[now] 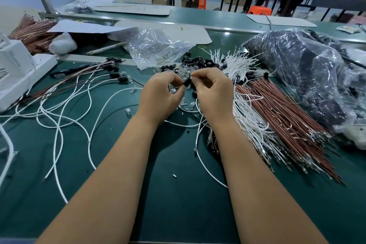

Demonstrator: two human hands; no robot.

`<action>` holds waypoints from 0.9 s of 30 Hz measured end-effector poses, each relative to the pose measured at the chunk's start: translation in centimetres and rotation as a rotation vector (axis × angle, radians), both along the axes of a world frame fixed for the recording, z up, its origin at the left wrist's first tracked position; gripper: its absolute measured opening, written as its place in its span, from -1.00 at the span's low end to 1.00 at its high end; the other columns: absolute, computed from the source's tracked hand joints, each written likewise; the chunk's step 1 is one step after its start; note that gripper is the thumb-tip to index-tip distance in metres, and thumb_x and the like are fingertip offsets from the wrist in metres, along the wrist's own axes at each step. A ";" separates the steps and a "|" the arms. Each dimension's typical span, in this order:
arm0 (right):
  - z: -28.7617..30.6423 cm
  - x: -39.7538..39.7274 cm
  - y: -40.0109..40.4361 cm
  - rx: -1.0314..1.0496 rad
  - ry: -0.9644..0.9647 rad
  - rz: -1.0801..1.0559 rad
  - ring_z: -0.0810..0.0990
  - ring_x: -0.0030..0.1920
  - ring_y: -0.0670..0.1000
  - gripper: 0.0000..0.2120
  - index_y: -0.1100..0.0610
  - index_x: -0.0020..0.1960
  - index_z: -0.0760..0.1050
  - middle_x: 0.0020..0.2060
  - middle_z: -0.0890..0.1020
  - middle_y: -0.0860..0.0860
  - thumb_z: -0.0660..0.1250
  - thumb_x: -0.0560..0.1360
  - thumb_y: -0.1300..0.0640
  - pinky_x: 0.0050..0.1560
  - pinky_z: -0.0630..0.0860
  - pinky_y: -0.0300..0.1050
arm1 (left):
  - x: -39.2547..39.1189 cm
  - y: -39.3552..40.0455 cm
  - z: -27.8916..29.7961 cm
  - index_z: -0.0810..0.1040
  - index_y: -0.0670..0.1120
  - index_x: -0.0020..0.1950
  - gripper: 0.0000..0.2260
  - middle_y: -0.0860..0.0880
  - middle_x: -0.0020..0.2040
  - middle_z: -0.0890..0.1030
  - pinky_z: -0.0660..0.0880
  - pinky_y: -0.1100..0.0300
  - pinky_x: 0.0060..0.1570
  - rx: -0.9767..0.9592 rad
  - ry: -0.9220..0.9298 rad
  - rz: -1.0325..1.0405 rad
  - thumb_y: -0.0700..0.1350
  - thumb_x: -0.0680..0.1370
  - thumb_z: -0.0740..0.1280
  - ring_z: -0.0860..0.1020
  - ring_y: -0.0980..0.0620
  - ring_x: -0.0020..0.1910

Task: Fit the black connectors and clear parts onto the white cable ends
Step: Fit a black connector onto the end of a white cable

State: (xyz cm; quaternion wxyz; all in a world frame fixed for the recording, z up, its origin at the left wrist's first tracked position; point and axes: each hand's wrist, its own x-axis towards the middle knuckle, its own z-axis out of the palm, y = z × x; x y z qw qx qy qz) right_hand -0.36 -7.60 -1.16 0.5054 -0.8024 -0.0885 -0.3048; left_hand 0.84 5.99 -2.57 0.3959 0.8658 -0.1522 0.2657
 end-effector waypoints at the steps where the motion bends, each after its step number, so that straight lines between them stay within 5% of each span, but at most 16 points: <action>1: 0.0 0.0 0.0 0.006 0.006 0.003 0.59 -0.19 -0.10 -0.89 0.17 -0.08 0.64 -0.20 0.64 -0.02 0.39 0.47 0.33 -0.11 0.54 -0.25 | 0.0 -0.1 0.0 0.61 -0.10 -0.11 -0.96 0.05 -0.21 0.60 0.34 0.28 -0.25 -0.028 0.018 -0.007 -0.15 0.47 0.40 0.41 0.21 -0.32; 7: 0.1 0.0 0.2 0.081 0.051 0.025 0.59 -0.22 -0.09 -0.85 0.12 -0.11 0.58 -0.27 0.61 -0.10 0.33 0.49 0.35 -0.14 0.56 -0.15 | -0.3 -0.6 0.3 0.58 -0.03 0.03 -0.87 -0.11 -0.23 0.61 0.49 0.16 -0.22 -0.252 0.138 -0.134 -0.12 0.49 0.42 0.53 -0.04 -0.30; 10: 0.1 0.0 0.3 0.066 0.042 0.036 0.58 -0.21 -0.04 -0.86 0.16 -0.11 0.56 -0.27 0.60 -0.06 0.31 0.50 0.37 -0.15 0.56 -0.11 | -0.3 -0.6 0.5 0.62 -0.08 0.05 -0.87 -0.19 -0.23 0.61 0.44 0.16 -0.24 -0.286 0.135 -0.160 -0.16 0.51 0.42 0.48 0.01 -0.31; 17: -0.2 0.1 0.4 -0.012 0.036 0.008 0.57 -0.16 0.08 -0.90 0.25 -0.03 0.53 -0.18 0.60 0.07 0.25 0.55 0.36 -0.11 0.52 -0.07 | -0.2 -0.4 0.4 0.69 -0.15 0.00 -0.88 0.22 -0.50 0.47 0.28 0.42 -0.38 -0.321 0.139 -0.171 -0.19 0.48 0.46 0.33 0.22 -0.48; 20: -0.1 -0.1 0.4 -0.023 0.004 0.005 0.55 -0.18 -0.05 -0.89 0.21 -0.05 0.57 -0.20 0.60 -0.01 0.30 0.52 0.35 -0.14 0.46 -0.32 | -0.3 -0.2 0.7 0.68 -0.17 0.01 -0.86 0.19 -0.31 0.61 0.42 0.39 -0.27 -0.342 0.138 -0.199 -0.21 0.47 0.46 0.49 0.27 -0.38; 23: 0.1 -0.1 0.3 0.049 0.024 -0.002 0.55 -0.22 -0.20 -0.91 0.15 -0.05 0.60 -0.25 0.60 -0.11 0.37 0.50 0.30 -0.14 0.50 -0.33 | -0.4 -0.2 0.7 0.67 -0.20 0.03 -0.84 -0.08 -0.10 0.69 0.60 0.13 -0.02 -0.383 0.127 -0.205 -0.24 0.46 0.47 0.66 0.05 -0.13; 27: 0.1 -0.1 0.4 0.066 0.040 -0.019 0.56 -0.26 -0.21 -0.93 0.15 -0.08 0.60 -0.28 0.60 -0.12 0.39 0.49 0.29 -0.15 0.54 -0.27 | -0.4 -0.3 0.7 0.67 -0.19 0.03 -0.84 -0.09 -0.10 0.69 0.60 0.01 0.02 -0.369 0.117 -0.187 -0.24 0.46 0.47 0.67 -0.02 -0.10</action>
